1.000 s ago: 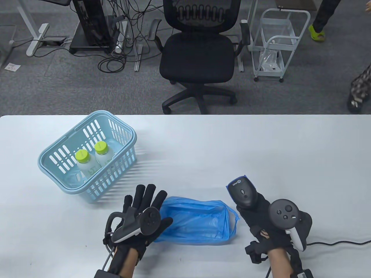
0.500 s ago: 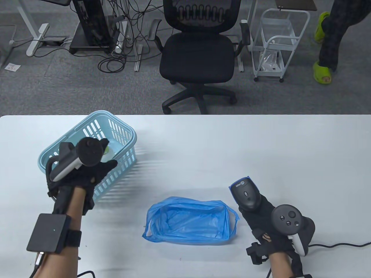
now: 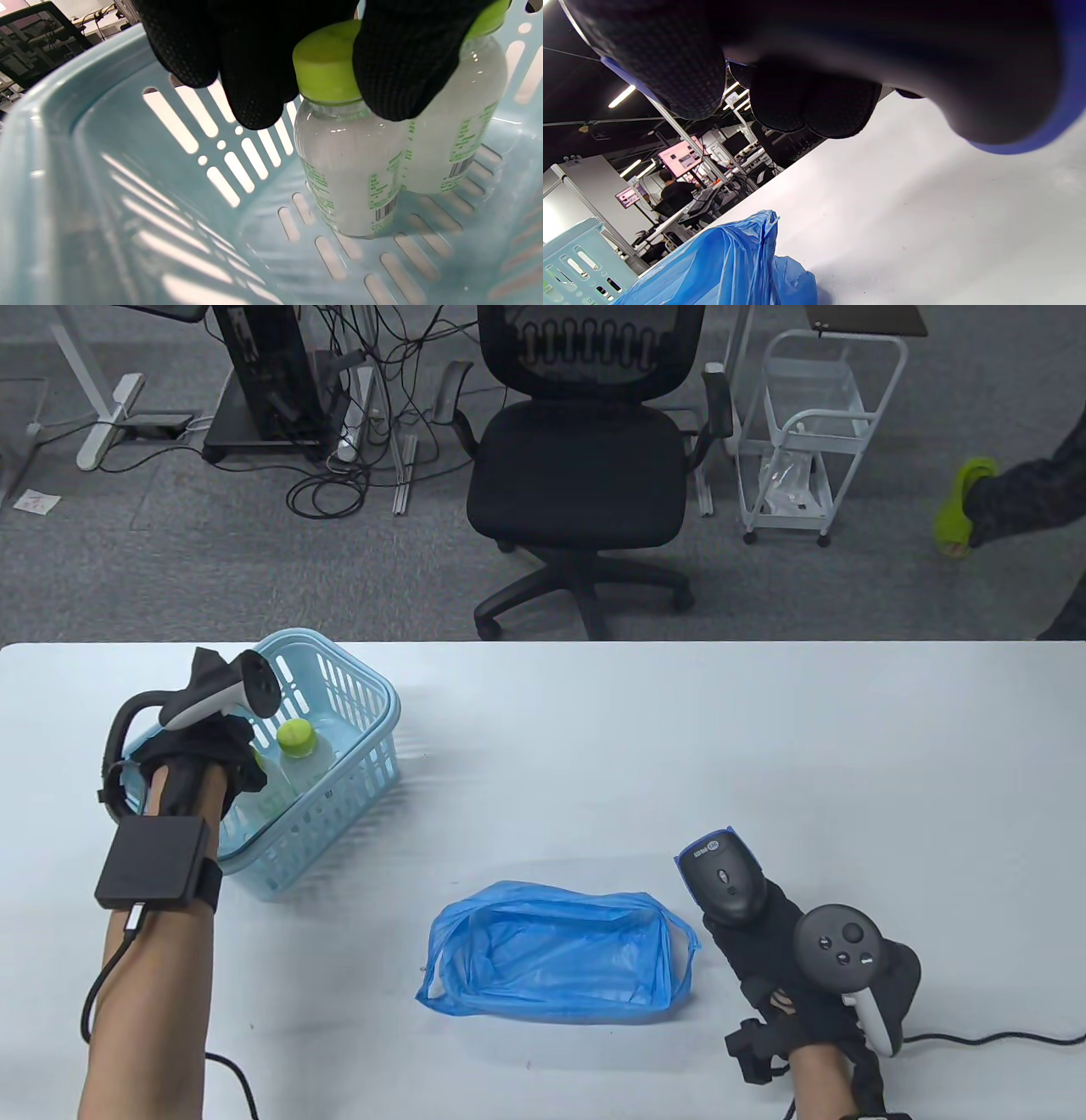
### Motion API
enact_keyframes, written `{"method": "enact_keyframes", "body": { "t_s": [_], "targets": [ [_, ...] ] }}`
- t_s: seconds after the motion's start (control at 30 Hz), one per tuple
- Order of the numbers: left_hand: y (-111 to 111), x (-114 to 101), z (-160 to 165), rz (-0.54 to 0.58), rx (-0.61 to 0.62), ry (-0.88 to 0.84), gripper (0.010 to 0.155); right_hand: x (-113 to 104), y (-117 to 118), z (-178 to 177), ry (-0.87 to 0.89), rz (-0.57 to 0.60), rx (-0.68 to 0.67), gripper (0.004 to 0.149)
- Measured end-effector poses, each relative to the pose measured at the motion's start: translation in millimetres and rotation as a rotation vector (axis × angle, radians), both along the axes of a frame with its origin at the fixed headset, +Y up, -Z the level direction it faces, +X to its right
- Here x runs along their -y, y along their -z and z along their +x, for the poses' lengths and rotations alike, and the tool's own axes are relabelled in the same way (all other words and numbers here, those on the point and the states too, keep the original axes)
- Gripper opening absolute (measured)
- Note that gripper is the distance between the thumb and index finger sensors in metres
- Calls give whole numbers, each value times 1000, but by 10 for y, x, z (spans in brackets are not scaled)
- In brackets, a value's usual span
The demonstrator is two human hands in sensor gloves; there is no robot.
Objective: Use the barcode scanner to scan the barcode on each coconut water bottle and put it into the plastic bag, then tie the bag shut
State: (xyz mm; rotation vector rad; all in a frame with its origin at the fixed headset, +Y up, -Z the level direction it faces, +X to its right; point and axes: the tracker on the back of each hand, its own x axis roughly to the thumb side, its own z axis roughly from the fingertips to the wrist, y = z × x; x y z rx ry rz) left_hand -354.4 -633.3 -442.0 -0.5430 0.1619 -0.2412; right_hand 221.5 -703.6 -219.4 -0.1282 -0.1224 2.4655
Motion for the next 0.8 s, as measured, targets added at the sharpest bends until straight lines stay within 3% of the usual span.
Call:
{"method": "enact_keyframes", "body": {
  "t_s": [0.1,0.23,0.4,0.6,0.7,0.8],
  "targets": [
    [-15,-8,-10,3,43,-23,72,5,7,-2,11,-3,-11,47],
    [-171,-215,3,73,47,-27,72,4,13,-19,9,2,-26,48],
    [-528,-765,109,242,81,-33,72,-9,15,-53,10,19,-56,48],
    [-1122,-1475,393,510,161,-124,71,-48,5,-72,39,50,-106,47],
    [-1333,-1609,611,594,241,-177,71,-87,-2,-69,74,75,-144,47],
    [-1506,-1611,927,667,341,-286,72,-123,-5,-63,113,98,-202,46]
  ]
}}
